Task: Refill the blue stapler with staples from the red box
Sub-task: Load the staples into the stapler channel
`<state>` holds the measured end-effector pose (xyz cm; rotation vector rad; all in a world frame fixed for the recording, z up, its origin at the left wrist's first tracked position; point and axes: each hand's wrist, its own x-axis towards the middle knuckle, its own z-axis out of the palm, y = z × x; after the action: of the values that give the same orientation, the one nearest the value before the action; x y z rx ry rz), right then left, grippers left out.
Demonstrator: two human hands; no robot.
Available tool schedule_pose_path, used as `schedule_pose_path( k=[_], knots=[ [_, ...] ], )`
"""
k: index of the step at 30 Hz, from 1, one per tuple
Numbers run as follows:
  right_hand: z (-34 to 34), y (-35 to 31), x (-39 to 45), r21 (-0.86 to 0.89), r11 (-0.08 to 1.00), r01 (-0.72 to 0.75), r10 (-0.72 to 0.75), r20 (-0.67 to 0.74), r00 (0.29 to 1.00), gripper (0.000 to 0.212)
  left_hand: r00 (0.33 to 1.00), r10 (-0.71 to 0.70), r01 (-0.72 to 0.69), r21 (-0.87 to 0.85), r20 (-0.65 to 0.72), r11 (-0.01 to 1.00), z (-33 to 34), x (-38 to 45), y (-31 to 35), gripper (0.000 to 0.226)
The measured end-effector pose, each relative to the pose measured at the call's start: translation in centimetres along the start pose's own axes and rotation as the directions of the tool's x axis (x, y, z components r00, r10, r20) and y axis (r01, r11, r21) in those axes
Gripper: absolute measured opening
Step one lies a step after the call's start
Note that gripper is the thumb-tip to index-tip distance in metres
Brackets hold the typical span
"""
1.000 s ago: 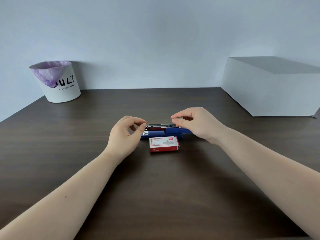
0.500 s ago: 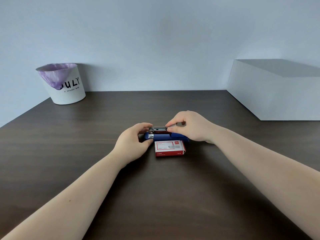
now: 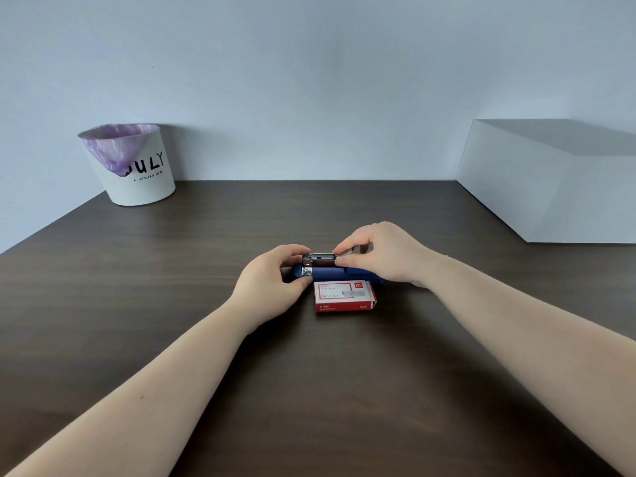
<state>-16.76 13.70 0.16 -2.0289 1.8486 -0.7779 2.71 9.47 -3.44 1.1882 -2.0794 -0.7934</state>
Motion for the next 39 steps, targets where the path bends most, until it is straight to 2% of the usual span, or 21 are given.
schedule_pose_path(
  k=[5, 8, 10, 14, 18, 26, 33, 39],
  knots=[
    [-0.1, -0.1, -0.2, 0.053, 0.998, -0.042, 0.039, 0.043, 0.998, 0.04, 1.0, -0.002, 0.002, 0.014, 0.001, 1.0, -0.1, -0.1, 0.1, 0.039],
    [-0.8, 0.3, -0.5, 0.136, 0.989, -0.049, 0.06, -0.079, 0.995, 0.02, 1.0, 0.004, -0.004, 0.016, 0.004, 1.0, -0.1, -0.1, 0.1, 0.04],
    [-1.2, 0.5, -0.8, 0.071, 0.996, -0.046, 0.055, -0.128, 0.99, 0.01, 1.0, 0.002, -0.002, 0.015, 0.005, 1.0, -0.1, 0.0, 0.0, 0.04],
    [-1.0, 0.4, -1.2, -0.131, 0.991, 0.011, -0.015, -0.03, 0.999, 0.013, 1.0, 0.006, -0.006, 0.01, 0.005, 1.0, -0.1, 0.0, -0.1, 0.04],
    [-0.6, 0.0, -0.9, -0.212, 0.974, 0.084, -0.081, 0.023, 0.996, 0.017, 1.0, 0.011, -0.011, 0.007, 0.002, 1.0, -0.1, 0.0, -0.2, 0.04],
    [0.4, -1.2, -0.2, -0.184, 0.977, 0.107, -0.104, 0.026, 0.994, 0.015, 1.0, 0.017, -0.017, 0.016, 0.015, 1.0, -0.2, 0.0, -0.2, 0.042],
    [0.9, -1.5, 0.2, -0.242, 0.957, 0.16, -0.148, 0.068, 0.987, 0.021, 1.0, 0.02, -0.021, 0.019, 0.016, 1.0, -0.2, 0.0, -0.3, 0.043],
    [0.9, -1.4, -0.1, -0.244, 0.956, 0.164, -0.166, 0.011, 0.986, 0.019, 1.0, 0.018, -0.018, 0.02, 0.015, 1.0, -0.2, 0.1, -0.4, 0.042]
  ],
)
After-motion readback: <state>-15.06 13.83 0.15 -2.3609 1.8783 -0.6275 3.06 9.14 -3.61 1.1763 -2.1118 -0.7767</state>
